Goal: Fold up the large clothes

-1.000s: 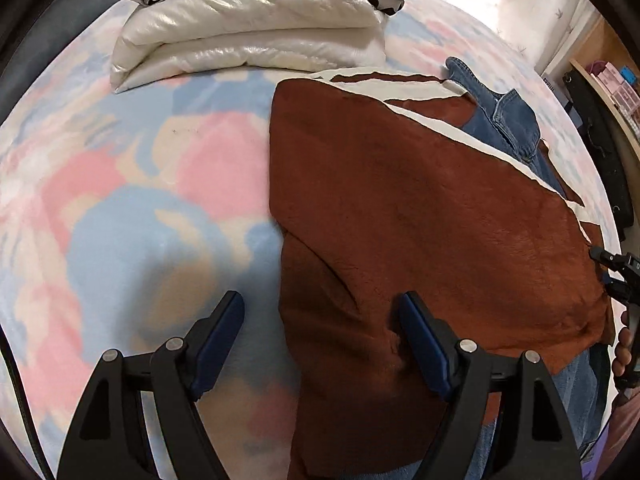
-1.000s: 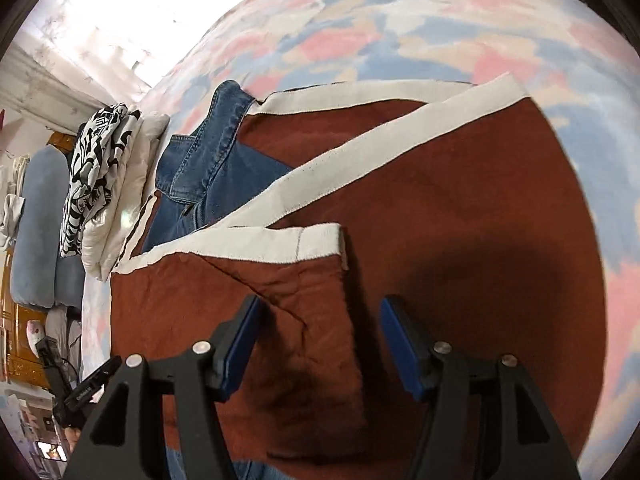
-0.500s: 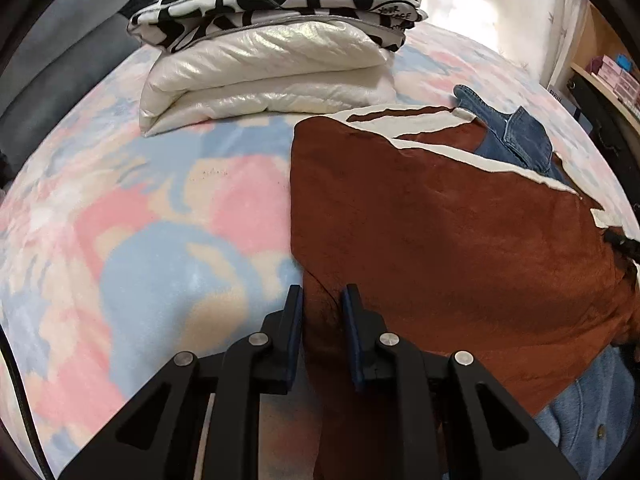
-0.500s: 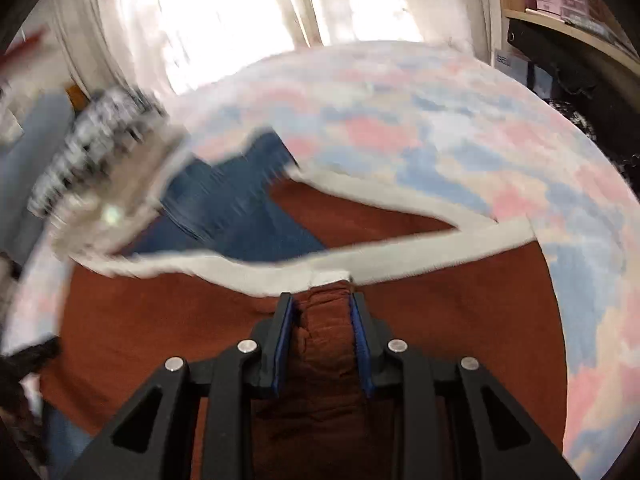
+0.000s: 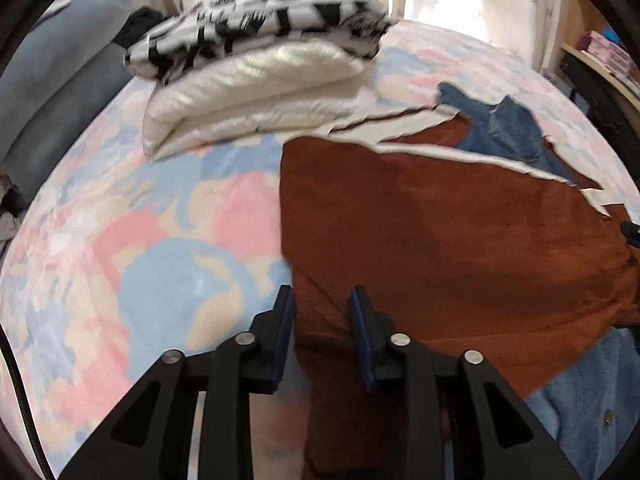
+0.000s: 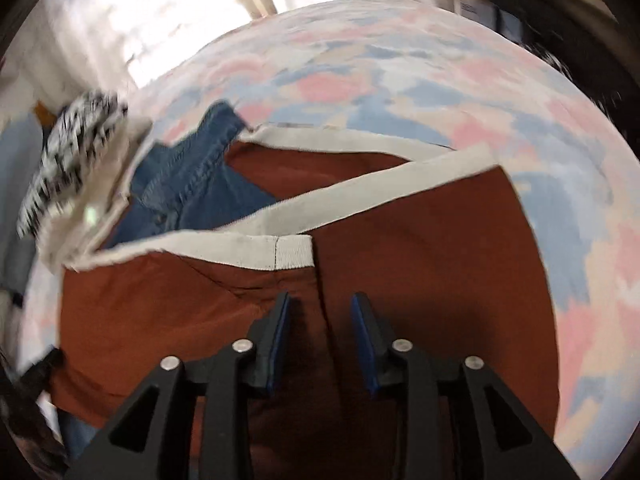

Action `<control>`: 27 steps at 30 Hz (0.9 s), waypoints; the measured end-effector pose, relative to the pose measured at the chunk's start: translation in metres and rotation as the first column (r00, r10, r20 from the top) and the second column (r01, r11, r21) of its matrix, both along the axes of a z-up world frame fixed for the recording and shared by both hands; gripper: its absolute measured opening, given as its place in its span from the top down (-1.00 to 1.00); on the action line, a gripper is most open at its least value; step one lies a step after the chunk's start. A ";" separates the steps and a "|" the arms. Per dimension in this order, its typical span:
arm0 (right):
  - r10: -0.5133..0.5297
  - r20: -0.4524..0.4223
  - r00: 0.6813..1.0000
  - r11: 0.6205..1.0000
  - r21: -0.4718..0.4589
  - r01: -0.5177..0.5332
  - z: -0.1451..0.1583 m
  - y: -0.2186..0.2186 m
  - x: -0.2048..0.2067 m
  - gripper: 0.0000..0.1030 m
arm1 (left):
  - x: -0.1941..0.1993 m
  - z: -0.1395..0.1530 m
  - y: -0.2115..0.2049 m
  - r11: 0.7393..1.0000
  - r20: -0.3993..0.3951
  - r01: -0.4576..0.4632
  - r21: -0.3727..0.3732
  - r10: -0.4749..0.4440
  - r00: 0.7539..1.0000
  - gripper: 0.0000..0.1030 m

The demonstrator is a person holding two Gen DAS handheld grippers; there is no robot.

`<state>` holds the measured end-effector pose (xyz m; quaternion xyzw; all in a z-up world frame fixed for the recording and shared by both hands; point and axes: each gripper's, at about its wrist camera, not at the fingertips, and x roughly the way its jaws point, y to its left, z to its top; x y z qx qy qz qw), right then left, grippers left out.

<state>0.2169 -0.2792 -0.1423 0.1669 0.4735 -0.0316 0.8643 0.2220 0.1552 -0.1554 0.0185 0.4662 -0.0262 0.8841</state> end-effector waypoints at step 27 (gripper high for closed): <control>0.198 -0.080 0.977 0.978 -0.048 -0.202 -0.015 0.074 -0.054 0.23 | -0.024 -0.019 -0.052 0.979 -0.138 0.112 -0.168 -0.136 0.981 0.48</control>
